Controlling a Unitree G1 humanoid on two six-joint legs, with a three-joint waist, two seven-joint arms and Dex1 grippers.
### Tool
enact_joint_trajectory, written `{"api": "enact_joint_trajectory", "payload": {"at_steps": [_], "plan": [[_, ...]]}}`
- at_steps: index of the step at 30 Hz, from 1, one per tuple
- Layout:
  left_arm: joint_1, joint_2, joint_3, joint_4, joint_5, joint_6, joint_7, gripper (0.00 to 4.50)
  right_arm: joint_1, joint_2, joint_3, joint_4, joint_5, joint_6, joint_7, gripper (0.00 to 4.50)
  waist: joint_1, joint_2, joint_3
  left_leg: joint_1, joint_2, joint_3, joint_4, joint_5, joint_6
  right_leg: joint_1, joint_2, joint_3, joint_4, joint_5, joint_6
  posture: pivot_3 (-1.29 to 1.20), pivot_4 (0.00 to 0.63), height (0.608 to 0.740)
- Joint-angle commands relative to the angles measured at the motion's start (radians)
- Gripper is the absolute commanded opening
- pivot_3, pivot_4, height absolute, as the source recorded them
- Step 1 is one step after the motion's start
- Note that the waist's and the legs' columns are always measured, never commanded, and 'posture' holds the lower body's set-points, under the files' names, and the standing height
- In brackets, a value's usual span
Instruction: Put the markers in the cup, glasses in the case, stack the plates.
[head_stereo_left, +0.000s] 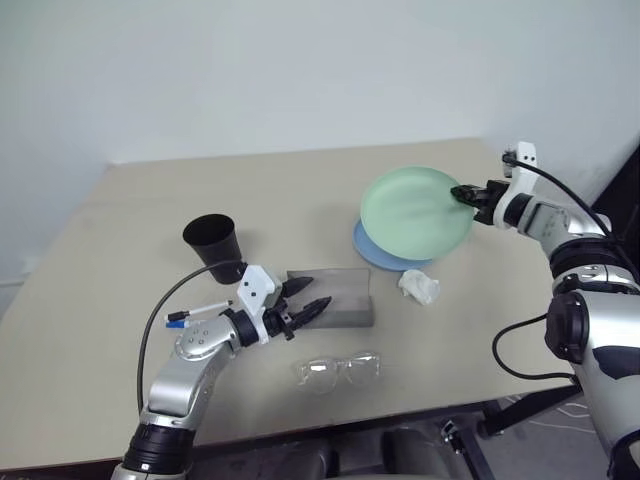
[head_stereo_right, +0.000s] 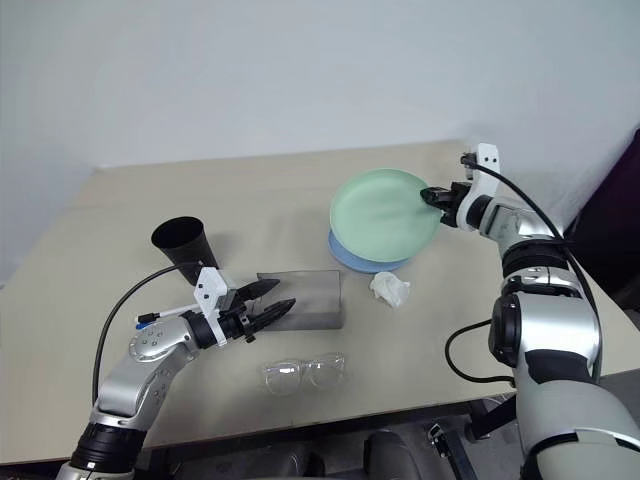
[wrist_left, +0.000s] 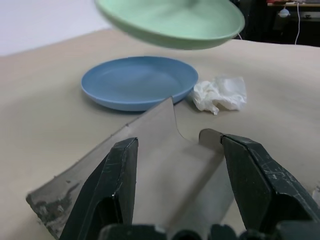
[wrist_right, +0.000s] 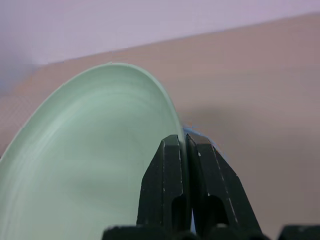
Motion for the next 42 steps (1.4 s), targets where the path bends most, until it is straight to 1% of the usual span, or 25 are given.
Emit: {"api": "enact_joint_trajectory", "payload": {"at_steps": [1,4,5,7,15,18,21,24,26,30,36,38,42], "plan": [[-0.016,-0.001,0.006,-0.019,0.002,-0.013,0.007,2.72,-0.055,0.017,0.003,0.046,-0.039,-0.052,-0.097,0.04,0.0,0.0,0.0,-0.001,0.0,0.0,0.0,0.0,0.0,-0.001,0.0,0.0,0.0,0.0,0.0,0.0,0.0,0.74],[-0.008,0.0,0.01,-0.028,0.002,-0.014,0.015,2.72,-0.07,0.04,-0.009,0.079,-0.055,-0.079,-0.158,0.04,-0.001,0.001,0.0,-0.002,-0.001,0.001,-0.001,0.0,0.0,-0.004,0.0,0.001,0.0,0.002,-0.004,0.0,0.0,0.74],[-0.006,0.001,0.011,-0.029,0.002,-0.014,0.017,2.72,-0.073,0.043,-0.016,0.087,-0.055,-0.086,-0.171,0.28,-0.001,0.001,0.0,-0.003,-0.001,0.001,-0.001,0.0,0.0,-0.004,0.0,0.002,0.0,0.002,-0.004,0.0,0.0,0.74],[-0.003,0.001,0.011,-0.03,0.004,-0.015,0.02,2.72,-0.076,0.047,-0.027,0.097,-0.054,-0.096,-0.195,0.81,-0.001,0.002,-0.001,-0.003,-0.001,0.001,-0.002,0.001,-0.001,-0.005,0.001,0.002,0.001,0.003,-0.004,0.0,0.0,0.74],[-0.005,0.004,0.013,-0.027,0.002,-0.016,0.024,2.72,-0.071,0.049,-0.055,0.1,-0.05,-0.114,-0.182,3.49,-0.001,0.002,-0.001,-0.002,0.0,0.001,-0.001,0.002,-0.002,-0.004,0.002,0.002,0.001,0.002,-0.003,0.0,0.0,0.74],[-0.01,0.004,0.011,-0.025,0.003,-0.017,0.022,2.72,-0.056,0.034,-0.03,0.089,-0.075,-0.144,-0.127,3.49,-0.001,0.002,-0.001,-0.001,0.0,0.001,-0.001,0.003,-0.002,-0.003,0.002,0.002,0.001,0.002,-0.003,0.0,0.0,0.74],[-0.014,0.005,0.011,-0.023,0.003,-0.018,0.02,2.72,-0.031,0.011,0.007,0.075,-0.106,-0.184,-0.033,3.49,-0.001,0.002,-0.001,-0.001,0.0,0.001,-0.001,0.003,-0.003,-0.003,0.003,0.002,0.001,0.002,-0.003,0.0,0.0,0.74],[-0.017,0.007,0.012,-0.022,0.001,-0.018,0.017,2.72,0.023,-0.029,0.083,0.025,-0.151,-0.246,0.186,3.49,-0.001,0.002,-0.001,-0.001,0.0,0.001,0.0,0.003,-0.002,-0.002,0.003,0.001,0.001,0.002,-0.003,0.0,0.0,0.74],[-0.017,0.007,0.012,-0.02,0.001,-0.019,0.015,2.72,0.059,-0.051,0.125,-0.016,-0.166,-0.274,0.306,3.49,-0.001,0.002,-0.001,-0.001,0.0,0.001,0.0,0.005,0.0,-0.002,0.003,0.001,0.001,0.002,-0.003,0.0,0.0,0.74],[-0.02,0.009,0.011,-0.014,0.001,-0.021,0.011,2.72,0.122,-0.086,0.169,-0.101,-0.167,-0.263,0.466,3.49,-0.002,0.003,-0.001,0.0,0.0,0.001,0.001,0.004,-0.001,-0.001,0.003,0.002,0.001,0.003,-0.002,0.0,0.0,0.74],[-0.029,0.004,0.007,-0.003,0.003,-0.025,0.004,2.72,0.221,-0.108,0.21,-0.233,-0.163,-0.199,0.548,3.49,-0.001,0.003,-0.001,0.004,0.002,0.001,0.002,0.004,-0.004,0.002,0.003,0.001,0.002,0.003,-0.002,0.0,0.0,0.74],[-0.031,0.003,0.006,0.0,0.003,-0.027,0.002,2.72,0.251,-0.102,0.212,-0.281,-0.151,-0.166,0.557,3.49,-0.001,0.003,-0.001,0.007,0.002,0.001,0.002,0.004,-0.004,0.005,0.003,0.001,0.002,0.003,-0.002,0.0,0.0,0.74],[-0.035,0.001,0.004,0.004,0.004,-0.029,0.001,2.72,0.301,-0.078,0.22,-0.358,-0.142,-0.115,0.55,3.49,-0.001,0.003,-0.001,0.008,0.002,0.001,0.003,0.004,-0.004,0.007,0.003,0.001,0.002,0.003,-0.002,0.0,0.0,0.74]]}}
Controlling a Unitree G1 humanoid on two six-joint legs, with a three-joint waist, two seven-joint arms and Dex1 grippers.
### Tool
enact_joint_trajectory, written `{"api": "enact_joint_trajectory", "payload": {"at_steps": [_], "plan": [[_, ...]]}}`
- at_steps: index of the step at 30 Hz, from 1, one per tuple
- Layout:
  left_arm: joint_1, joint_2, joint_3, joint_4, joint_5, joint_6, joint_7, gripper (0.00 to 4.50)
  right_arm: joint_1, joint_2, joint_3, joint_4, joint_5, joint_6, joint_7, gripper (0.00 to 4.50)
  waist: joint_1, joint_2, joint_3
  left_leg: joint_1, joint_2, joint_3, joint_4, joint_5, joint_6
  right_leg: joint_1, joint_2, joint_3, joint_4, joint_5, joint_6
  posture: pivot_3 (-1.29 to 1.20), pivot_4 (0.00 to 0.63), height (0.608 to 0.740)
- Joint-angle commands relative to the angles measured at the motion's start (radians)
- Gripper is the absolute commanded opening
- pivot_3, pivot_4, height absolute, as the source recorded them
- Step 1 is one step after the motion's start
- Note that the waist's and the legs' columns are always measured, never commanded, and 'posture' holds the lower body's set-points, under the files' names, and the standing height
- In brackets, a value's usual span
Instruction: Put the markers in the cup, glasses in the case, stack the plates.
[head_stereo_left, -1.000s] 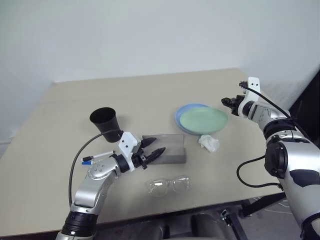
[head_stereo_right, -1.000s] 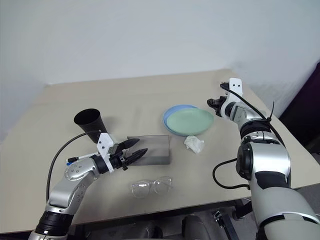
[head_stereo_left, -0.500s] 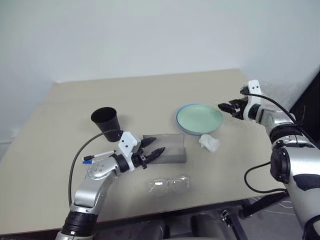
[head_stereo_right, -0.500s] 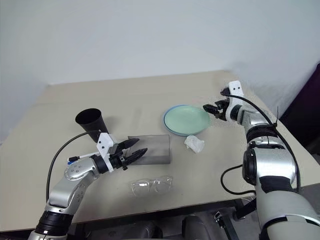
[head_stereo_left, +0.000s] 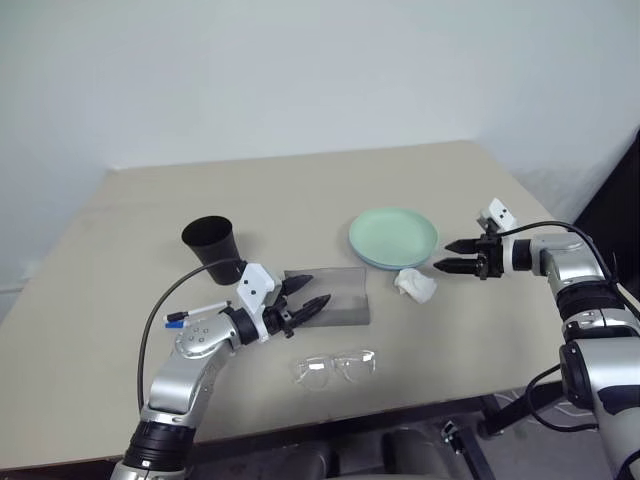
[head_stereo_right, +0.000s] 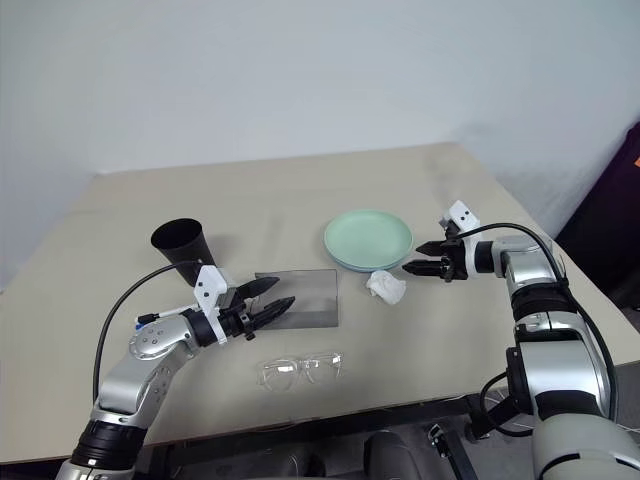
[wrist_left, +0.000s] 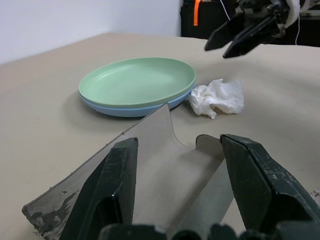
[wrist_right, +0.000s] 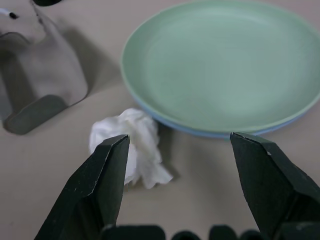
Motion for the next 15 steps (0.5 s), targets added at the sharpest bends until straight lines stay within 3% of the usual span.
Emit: {"api": "enact_joint_trajectory", "payload": {"at_steps": [1,15], "plan": [[-0.029,-0.001,0.004,-0.013,0.002,-0.019,-0.003,2.72,0.014,0.02,0.006,-0.088,0.024,0.032,-0.005,3.49,0.0,0.0,0.0,0.0,0.0,0.0,0.0,0.0,0.0,0.0,0.0,0.0,0.0,0.0,0.0,0.0,0.0,0.74],[-0.022,0.004,0.01,-0.018,0.001,-0.014,-0.001,2.72,0.048,0.101,0.052,-0.117,0.001,0.084,-0.087,3.49,0.0,0.0,0.0,0.0,0.0,0.0,0.0,0.0,0.0,0.0,0.0,0.0,0.0,0.0,0.0,0.0,0.0,0.74]]}}
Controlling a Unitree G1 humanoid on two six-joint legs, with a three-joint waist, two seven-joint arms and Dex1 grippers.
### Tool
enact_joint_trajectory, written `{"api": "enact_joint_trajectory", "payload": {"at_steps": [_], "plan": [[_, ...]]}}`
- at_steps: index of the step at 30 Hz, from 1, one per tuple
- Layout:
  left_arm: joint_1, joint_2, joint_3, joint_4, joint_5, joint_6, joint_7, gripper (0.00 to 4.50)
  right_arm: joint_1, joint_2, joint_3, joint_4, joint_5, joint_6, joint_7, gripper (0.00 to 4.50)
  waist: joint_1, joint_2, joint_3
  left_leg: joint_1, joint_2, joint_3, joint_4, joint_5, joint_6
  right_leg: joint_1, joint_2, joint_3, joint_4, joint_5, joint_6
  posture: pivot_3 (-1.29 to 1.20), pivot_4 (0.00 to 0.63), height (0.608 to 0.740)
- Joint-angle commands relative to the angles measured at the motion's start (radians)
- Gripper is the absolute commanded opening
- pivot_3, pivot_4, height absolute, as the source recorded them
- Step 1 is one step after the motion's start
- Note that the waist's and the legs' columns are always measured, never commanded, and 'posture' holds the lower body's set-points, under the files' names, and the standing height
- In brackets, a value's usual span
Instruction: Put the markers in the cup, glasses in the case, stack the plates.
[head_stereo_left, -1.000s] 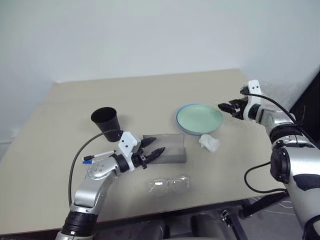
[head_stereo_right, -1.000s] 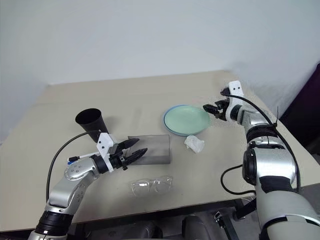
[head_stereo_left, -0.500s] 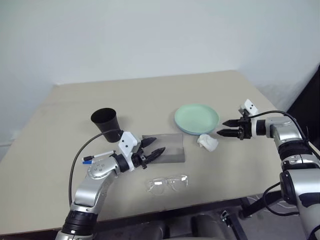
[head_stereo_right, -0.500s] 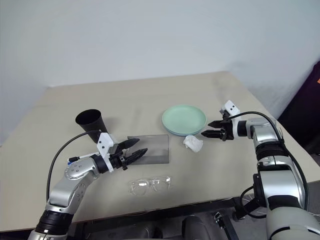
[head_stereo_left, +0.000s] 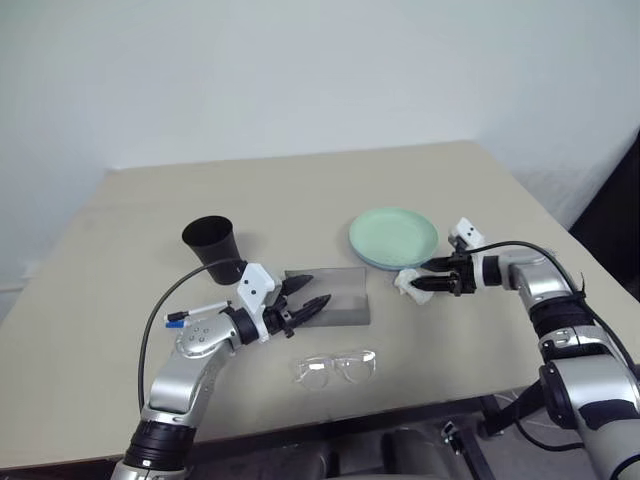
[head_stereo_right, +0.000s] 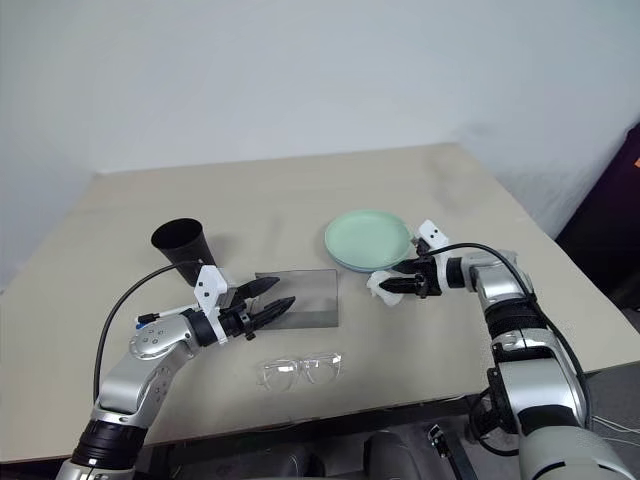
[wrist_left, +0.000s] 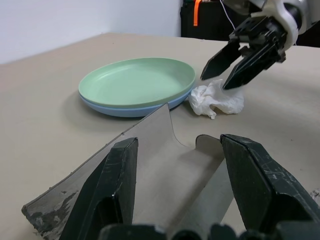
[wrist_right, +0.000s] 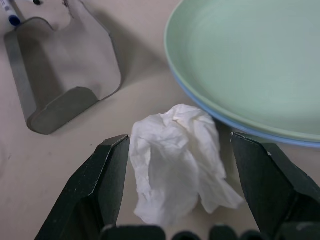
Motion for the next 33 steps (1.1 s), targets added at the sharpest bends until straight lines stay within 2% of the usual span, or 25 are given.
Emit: {"api": "enact_joint_trajectory", "payload": {"at_steps": [1,3,6,14,15,21,28,33], "plan": [[-0.019,0.006,0.011,-0.021,0.002,-0.013,0.0,2.72,-0.022,0.008,0.004,0.009,-0.003,-0.023,-0.033,3.49,0.0,0.0,0.0,0.0,0.0,0.0,0.0,0.0,0.0,0.0,0.0,0.0,0.0,0.0,0.0,0.0,0.0,0.74],[-0.017,0.008,0.012,-0.022,0.002,-0.012,0.0,2.72,-0.021,0.011,0.014,0.02,-0.006,-0.031,-0.037,3.49,0.0,0.0,0.0,0.0,0.0,0.0,0.0,0.0,0.0,0.0,0.0,0.0,0.0,0.0,0.0,0.0,0.0,0.74],[-0.015,0.009,0.012,-0.024,0.002,-0.012,0.001,2.72,-0.018,0.01,0.022,0.026,-0.005,-0.043,-0.035,2.93,0.0,0.0,0.0,0.0,0.0,0.0,0.0,0.0,0.0,0.0,0.0,0.0,0.0,0.0,0.0,0.0,0.0,0.74],[-0.015,0.011,0.012,-0.023,0.001,-0.011,-0.001,2.72,-0.011,-0.002,0.024,0.021,0.005,-0.059,-0.016,0.24,0.0,0.0,0.0,0.0,0.0,0.0,0.0,0.0,0.0,0.0,0.0,0.0,0.0,0.0,0.0,0.0,0.0,0.74],[-0.016,0.011,0.012,-0.023,0.001,-0.011,-0.002,2.72,-0.01,-0.003,0.023,0.019,0.006,-0.06,-0.014,0.02,0.0,0.0,0.0,0.0,0.0,0.0,0.0,0.0,0.0,0.0,0.0,0.0,0.0,0.0,0.0,0.0,0.0,0.74],[-0.016,0.015,0.014,-0.023,-0.001,-0.008,-0.003,2.72,-0.062,-0.011,-0.047,-0.059,0.092,-0.031,0.021,0.02,0.0,0.0,0.0,0.0,0.0,0.0,0.0,0.0,0.0,0.0,0.0,0.0,0.0,0.0,0.0,0.0,0.0,0.74],[-0.019,0.018,0.013,-0.018,0.0,-0.009,-0.004,2.72,-0.191,0.021,-0.084,0.053,0.087,-0.061,-0.096,0.02,0.0,0.0,0.0,0.001,0.0,0.0,0.0,0.0,0.0,0.0,0.0,0.0,0.0,0.0,0.0,0.0,0.0,0.74],[-0.023,0.015,0.011,-0.014,0.003,-0.012,-0.002,2.72,-0.27,0.072,-0.085,0.235,0.033,-0.152,-0.283,0.02,0.0,0.0,0.0,0.001,0.0,0.0,-0.001,0.0,0.0,0.0,0.0,0.0,0.0,0.0,0.0,0.0,0.0,0.74]]}}
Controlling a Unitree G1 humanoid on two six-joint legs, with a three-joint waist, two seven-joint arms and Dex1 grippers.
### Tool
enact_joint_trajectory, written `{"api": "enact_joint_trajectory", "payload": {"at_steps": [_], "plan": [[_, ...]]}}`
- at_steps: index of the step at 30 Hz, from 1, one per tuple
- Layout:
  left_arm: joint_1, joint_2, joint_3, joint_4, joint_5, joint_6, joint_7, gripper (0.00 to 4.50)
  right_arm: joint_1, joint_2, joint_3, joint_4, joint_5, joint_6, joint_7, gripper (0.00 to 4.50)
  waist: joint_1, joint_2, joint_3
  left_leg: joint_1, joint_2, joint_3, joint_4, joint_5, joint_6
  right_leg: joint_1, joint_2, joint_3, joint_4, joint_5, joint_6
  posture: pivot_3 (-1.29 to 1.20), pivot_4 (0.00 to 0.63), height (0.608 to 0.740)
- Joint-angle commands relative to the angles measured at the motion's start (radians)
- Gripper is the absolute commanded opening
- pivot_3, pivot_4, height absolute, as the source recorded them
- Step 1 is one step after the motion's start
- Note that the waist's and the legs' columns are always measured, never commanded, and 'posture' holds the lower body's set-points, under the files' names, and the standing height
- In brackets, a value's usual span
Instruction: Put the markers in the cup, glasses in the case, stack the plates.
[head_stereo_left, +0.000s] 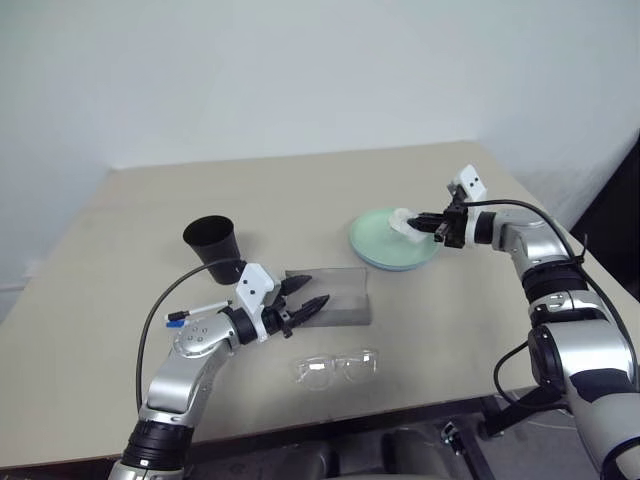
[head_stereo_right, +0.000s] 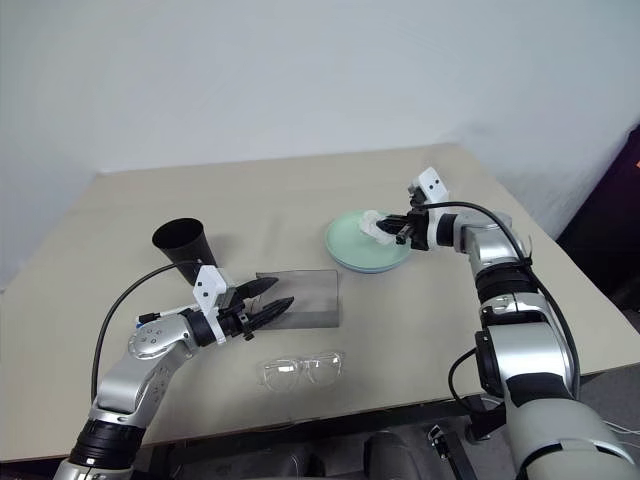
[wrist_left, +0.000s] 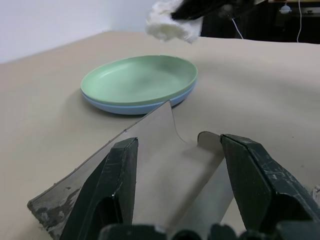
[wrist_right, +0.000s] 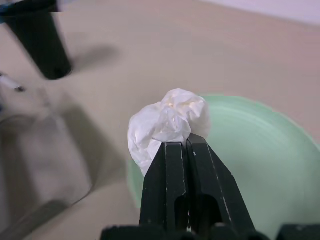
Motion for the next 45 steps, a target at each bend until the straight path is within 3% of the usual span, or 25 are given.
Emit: {"api": "enact_joint_trajectory", "payload": {"at_steps": [1,2,13,17,24,27,36,45], "plan": [[-0.023,0.004,0.01,-0.016,0.003,-0.013,0.0,2.72,-0.069,0.023,-0.018,0.107,-0.027,-0.07,-0.121,0.02,0.0,0.0,0.0,-0.001,0.0,0.0,0.0,0.0,0.0,-0.001,0.0,0.0,0.0,0.0,0.0,0.0,0.0,0.74],[-0.024,0.003,0.01,-0.016,0.004,-0.014,0.001,2.72,-0.082,0.03,-0.022,0.138,-0.032,-0.082,-0.146,0.02,0.0,0.0,0.0,-0.001,0.0,0.0,-0.001,0.0,0.0,-0.001,0.0,0.0,0.0,0.0,0.0,0.0,0.0,0.74],[-0.009,0.01,0.018,-0.033,-0.001,-0.01,0.007,2.72,-0.103,0.025,-0.03,0.23,-0.04,-0.145,-0.162,3.65,-0.001,0.0,0.0,0.0,0.0,0.0,-0.002,0.0,0.0,-0.002,0.0,0.001,0.0,0.0,0.0,0.0,0.0,0.74],[-0.02,0.02,0.014,-0.039,-0.009,0.001,-0.011,2.72,-0.082,0.019,-0.046,0.202,-0.023,-0.181,-0.106,3.65,-0.001,0.0,0.0,0.0,0.0,0.0,-0.002,0.0,0.0,-0.001,0.0,0.001,0.0,0.0,0.0,0.0,0.0,0.74],[-0.051,0.149,-0.04,-0.077,-0.058,0.104,-0.199,2.72,0.137,-0.03,0.005,-0.121,0.055,-0.177,0.318,3.65,-0.001,0.0,0.0,0.0,0.0,-0.001,-0.002,0.0,0.001,0.0,0.001,0.0,0.0,0.0,0.001,0.0,0.0,0.74],[-0.071,0.2,-0.066,-0.088,-0.069,0.135,-0.279,2.72,0.206,-0.048,0.024,-0.235,0.082,-0.109,0.398,3.65,-0.001,0.001,0.0,0.0,0.0,-0.001,-0.001,0.0,0.0,0.0,0.001,0.0,0.0,0.0,0.001,0.0,0.0,0.74],[-0.219,0.297,-0.202,-0.027,-0.022,0.165,-0.497,2.72,0.313,-0.047,0.04,-0.417,0.118,-0.001,0.401,3.65,0.0,0.001,0.001,0.001,0.001,0.0,0.0,0.001,0.0,0.001,0.002,0.0,0.001,-0.001,0.0,0.0,0.0,0.74],[-0.393,0.248,-0.348,0.157,0.073,0.105,-0.651,2.72,0.41,-0.04,0.032,-0.553,0.15,0.043,0.317,3.65,0.0,0.0,0.0,0.0,0.001,0.0,0.001,0.001,0.0,0.0,0.001,0.0,0.0,-0.001,0.0,0.0,0.0,0.74]]}}
